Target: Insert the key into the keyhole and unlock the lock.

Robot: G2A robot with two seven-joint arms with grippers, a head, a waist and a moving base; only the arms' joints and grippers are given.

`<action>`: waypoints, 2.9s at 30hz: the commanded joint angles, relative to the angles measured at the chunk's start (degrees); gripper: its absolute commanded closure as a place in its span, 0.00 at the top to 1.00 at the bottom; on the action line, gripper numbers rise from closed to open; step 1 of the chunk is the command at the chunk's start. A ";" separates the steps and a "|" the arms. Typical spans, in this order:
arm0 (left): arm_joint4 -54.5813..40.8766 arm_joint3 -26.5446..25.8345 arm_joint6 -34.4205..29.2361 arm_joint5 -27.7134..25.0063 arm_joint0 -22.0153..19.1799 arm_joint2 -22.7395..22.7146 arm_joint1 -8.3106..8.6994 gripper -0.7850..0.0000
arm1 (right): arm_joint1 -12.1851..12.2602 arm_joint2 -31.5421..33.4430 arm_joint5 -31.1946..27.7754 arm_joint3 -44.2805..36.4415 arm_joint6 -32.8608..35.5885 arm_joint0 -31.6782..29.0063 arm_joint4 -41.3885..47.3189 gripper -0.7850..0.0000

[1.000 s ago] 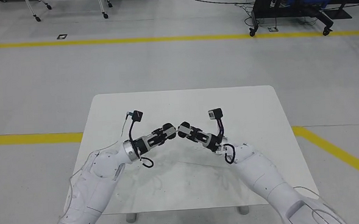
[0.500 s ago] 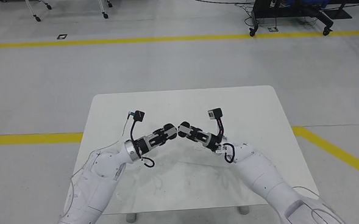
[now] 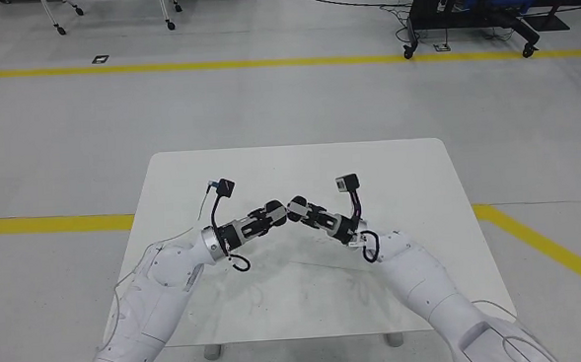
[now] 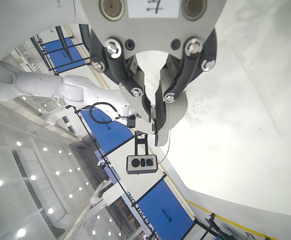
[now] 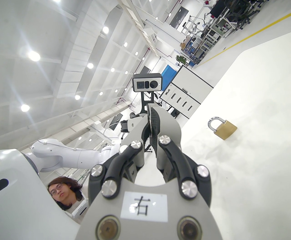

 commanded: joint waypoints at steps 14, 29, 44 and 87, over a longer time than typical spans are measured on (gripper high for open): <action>2.35 -0.26 1.48 0.89 0.01 0.13 0.20 0.00 | -0.41 0.83 0.00 0.20 0.45 -0.28 0.55 1.00; -0.88 -1.27 -1.60 0.09 0.81 -1.23 0.88 0.00 | -0.07 0.90 1.40 0.12 0.80 0.06 -2.62 1.00; -5.04 -0.87 -13.78 1.26 -0.04 -1.31 2.04 0.00 | 7.59 9.08 12.42 -16.60 17.88 -3.97 -10.79 0.45; -2.70 1.83 -11.35 1.06 -2.71 0.41 2.90 1.00 | 9.63 1.17 13.27 -14.03 18.74 -1.51 0.98 0.00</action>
